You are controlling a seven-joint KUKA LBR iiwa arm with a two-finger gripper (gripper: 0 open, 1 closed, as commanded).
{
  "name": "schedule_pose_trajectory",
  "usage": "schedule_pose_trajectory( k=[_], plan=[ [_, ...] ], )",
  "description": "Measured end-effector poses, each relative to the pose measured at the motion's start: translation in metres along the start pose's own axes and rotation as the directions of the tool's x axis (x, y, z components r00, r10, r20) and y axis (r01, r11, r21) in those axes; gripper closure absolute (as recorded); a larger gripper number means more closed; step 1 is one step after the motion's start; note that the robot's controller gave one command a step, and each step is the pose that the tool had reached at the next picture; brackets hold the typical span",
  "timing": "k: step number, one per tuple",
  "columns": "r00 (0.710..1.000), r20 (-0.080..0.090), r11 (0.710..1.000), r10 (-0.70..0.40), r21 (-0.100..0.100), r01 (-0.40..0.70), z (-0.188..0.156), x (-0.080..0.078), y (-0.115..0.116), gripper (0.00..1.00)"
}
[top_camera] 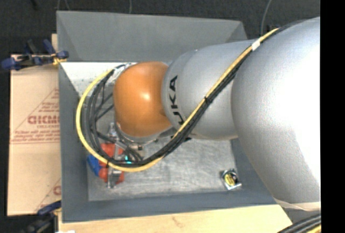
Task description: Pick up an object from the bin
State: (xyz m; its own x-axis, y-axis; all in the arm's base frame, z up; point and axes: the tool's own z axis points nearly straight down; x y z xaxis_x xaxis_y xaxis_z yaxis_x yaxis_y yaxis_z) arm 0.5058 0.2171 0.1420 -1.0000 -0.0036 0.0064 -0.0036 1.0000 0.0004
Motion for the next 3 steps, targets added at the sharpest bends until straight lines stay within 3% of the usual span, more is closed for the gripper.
schedule_pose_trajectory(
  k=[1, 2, 3],
  plan=[
    [0.999, 0.011, 0.999, 0.046, -0.004, -0.046, 0.036, 0.011, 0.012, 0.00],
    [0.948, 0.004, 0.948, 0.319, -0.001, -0.319, 0.039, 0.022, 0.007, 0.00],
    [0.864, 0.008, 0.864, 0.504, -0.006, -0.504, 0.042, -0.007, 0.009, 0.00]
  ],
)
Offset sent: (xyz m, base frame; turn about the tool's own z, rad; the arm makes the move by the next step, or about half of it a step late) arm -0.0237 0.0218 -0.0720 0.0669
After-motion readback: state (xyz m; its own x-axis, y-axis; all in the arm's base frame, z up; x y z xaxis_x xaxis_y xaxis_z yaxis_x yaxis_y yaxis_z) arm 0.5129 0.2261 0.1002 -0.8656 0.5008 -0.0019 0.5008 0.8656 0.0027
